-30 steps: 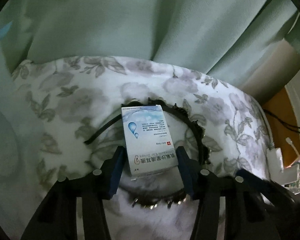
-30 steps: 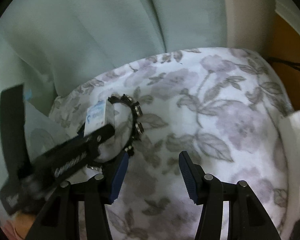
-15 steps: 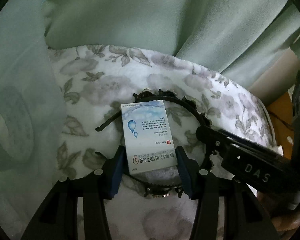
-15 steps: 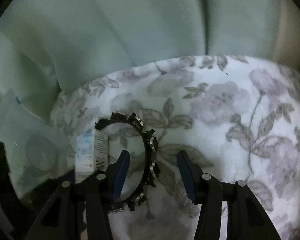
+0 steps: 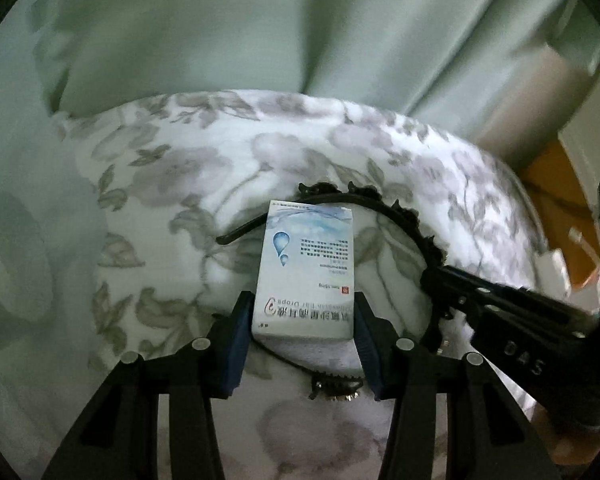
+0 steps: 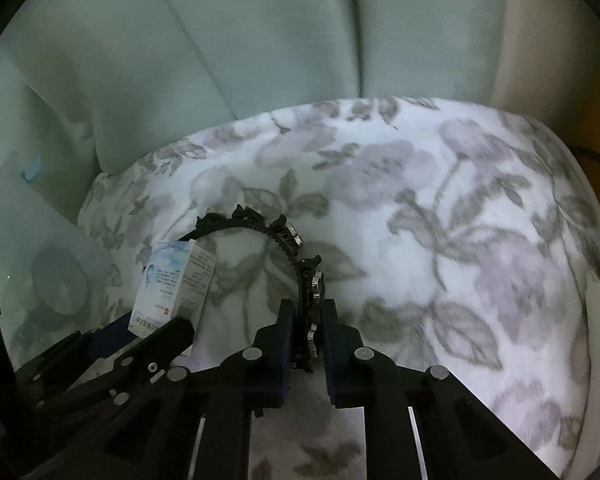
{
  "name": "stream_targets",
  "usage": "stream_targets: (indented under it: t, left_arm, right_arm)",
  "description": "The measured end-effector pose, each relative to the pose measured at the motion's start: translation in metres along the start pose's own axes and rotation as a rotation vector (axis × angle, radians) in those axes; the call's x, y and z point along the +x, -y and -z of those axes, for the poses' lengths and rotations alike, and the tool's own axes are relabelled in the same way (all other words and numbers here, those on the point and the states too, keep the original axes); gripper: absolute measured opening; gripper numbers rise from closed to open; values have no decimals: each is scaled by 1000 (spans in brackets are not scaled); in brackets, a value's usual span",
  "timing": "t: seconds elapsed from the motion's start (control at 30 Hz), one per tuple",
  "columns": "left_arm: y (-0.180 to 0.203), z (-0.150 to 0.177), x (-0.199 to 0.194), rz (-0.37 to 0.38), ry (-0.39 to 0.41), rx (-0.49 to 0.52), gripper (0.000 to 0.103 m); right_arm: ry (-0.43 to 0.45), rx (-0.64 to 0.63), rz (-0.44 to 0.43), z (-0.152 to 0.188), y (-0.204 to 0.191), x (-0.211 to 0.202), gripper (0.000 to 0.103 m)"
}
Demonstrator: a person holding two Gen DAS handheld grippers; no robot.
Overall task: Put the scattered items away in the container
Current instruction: 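Grasp the ear-drops box with left tool while right tool grasps the black headband, then carry the ear-drops box with left tool while right tool carries the headband to the box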
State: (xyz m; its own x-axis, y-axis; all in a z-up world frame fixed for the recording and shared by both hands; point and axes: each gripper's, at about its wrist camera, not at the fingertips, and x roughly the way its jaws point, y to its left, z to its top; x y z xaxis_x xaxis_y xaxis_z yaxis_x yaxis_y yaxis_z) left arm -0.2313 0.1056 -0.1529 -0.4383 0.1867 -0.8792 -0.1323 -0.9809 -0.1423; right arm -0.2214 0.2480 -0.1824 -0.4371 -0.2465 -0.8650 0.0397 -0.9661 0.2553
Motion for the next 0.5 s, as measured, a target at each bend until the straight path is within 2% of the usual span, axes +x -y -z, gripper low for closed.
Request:
stream_targets:
  t: [0.17, 0.3, 0.5]
  left_arm:
    - [5, -2, 4, -22, 17, 27, 50]
    - [2, -2, 2, -11, 29, 15, 49]
    - [3, -2, -10, 18, 50, 9, 48]
  right_arm:
    - [-9, -5, 0, 1, 2, 0, 15]
    - [-10, -16, 11, -1, 0, 3, 18]
    - [0, -25, 23, -1, -1, 2, 15]
